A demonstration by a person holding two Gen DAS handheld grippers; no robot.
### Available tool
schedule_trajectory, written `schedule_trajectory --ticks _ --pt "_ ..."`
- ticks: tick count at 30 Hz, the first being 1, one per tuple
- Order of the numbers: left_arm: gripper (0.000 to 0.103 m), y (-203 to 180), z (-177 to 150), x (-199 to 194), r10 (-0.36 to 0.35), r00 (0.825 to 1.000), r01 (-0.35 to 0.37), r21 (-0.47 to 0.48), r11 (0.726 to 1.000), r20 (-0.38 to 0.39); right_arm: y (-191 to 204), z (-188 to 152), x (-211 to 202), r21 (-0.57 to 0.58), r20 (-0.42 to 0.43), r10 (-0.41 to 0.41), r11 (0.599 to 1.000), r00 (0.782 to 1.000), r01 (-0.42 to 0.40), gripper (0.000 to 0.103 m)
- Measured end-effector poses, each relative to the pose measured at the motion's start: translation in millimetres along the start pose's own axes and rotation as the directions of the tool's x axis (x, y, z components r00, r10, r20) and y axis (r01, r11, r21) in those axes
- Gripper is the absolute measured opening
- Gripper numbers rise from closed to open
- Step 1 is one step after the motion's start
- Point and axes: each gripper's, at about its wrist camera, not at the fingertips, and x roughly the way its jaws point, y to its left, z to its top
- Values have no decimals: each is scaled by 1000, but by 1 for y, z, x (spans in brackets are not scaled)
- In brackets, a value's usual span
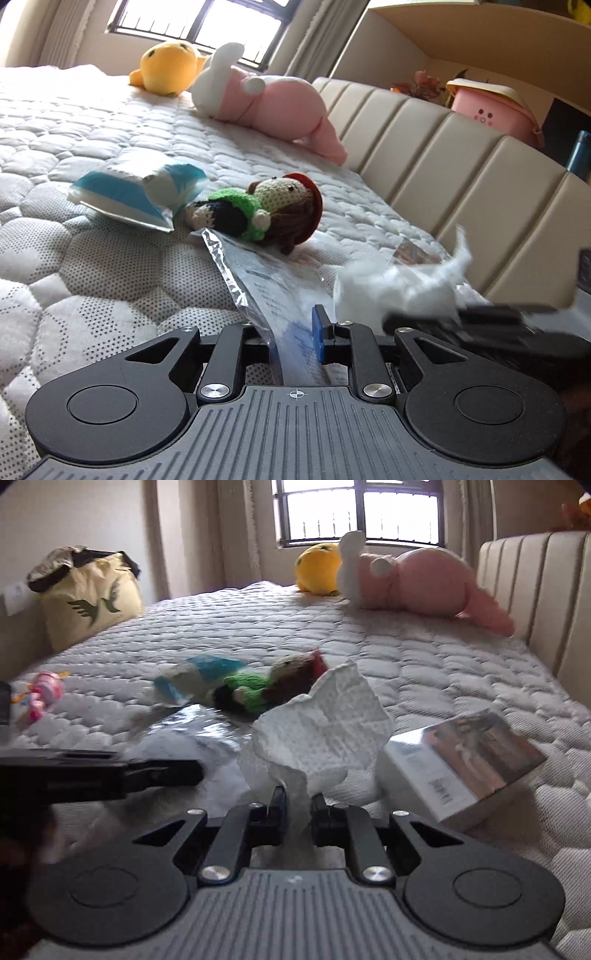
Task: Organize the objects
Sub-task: 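Close the left tool on the clear plastic bag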
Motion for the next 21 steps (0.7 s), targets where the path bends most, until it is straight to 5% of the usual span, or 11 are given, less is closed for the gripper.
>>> schedule_trajectory --ticks 8,16,21 --pt "19 -3 1 0 9 1000 -9 0 1000 -6 49 -11 -2 -22 -43 289 957 956 -290 15" --pt "19 1 1 -1 14 1000 -14 -3 1000 -11 17 -9 9 45 -28 100 994 995 -99 15" --pt "19 -3 4 8 7 1000 -7 16 1000 -11 -25 -7 -7 170 42 24 985 999 -31 15"
